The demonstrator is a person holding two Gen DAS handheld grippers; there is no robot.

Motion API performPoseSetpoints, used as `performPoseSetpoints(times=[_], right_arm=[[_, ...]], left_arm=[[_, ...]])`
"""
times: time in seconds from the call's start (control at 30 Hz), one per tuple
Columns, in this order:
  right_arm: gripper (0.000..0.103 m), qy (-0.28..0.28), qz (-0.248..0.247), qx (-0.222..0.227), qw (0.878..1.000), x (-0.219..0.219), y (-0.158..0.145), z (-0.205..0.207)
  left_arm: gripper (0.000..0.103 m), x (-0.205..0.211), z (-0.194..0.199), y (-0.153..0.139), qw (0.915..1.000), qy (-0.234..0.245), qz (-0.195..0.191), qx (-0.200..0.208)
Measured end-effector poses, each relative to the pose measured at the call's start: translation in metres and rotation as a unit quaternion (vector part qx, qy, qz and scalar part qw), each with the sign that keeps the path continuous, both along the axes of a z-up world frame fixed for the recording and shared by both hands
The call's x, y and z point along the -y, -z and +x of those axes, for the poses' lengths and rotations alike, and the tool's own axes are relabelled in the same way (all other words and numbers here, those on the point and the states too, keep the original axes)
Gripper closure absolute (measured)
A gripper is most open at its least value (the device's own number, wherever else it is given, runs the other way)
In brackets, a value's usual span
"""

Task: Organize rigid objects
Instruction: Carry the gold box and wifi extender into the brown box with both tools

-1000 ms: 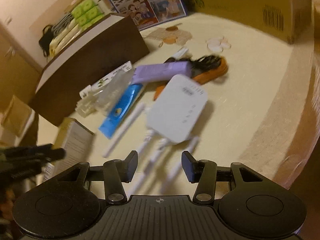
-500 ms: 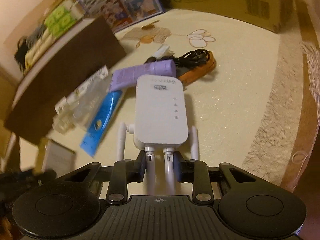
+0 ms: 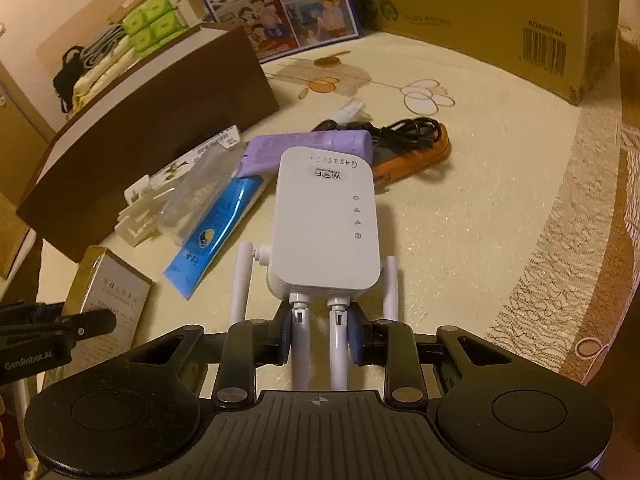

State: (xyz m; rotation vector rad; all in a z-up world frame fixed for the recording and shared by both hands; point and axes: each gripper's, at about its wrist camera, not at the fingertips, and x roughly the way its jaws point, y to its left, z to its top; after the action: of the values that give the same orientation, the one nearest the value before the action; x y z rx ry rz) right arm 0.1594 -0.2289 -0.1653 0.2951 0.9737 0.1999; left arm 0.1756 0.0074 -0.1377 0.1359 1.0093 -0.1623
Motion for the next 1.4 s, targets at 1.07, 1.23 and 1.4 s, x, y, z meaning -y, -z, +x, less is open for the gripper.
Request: performPoseSetpoints(times=[1.07, 1.23, 1.4], right_arm=[[0.078, -0.199, -0.017, 0.123, 0.972, -0.108, -0.138, 0.135], [0.079, -0.232, -0.024, 0.135, 0.963, -0.139, -0.151, 0.18], [0.079, -0.264, -0.044, 0.137, 0.954, -0.166, -0.149, 0.222]], left_arm=[[0.072, -0.043, 0.09, -0.131, 0.9886, -0.068, -0.021, 0.133], [0.072, -0.061, 0.133, -0.142, 0.9854, -0.097, -0.019, 0.139], [0.072, -0.078, 0.175, -0.135, 0.9831, -0.13, -0.011, 0.128]])
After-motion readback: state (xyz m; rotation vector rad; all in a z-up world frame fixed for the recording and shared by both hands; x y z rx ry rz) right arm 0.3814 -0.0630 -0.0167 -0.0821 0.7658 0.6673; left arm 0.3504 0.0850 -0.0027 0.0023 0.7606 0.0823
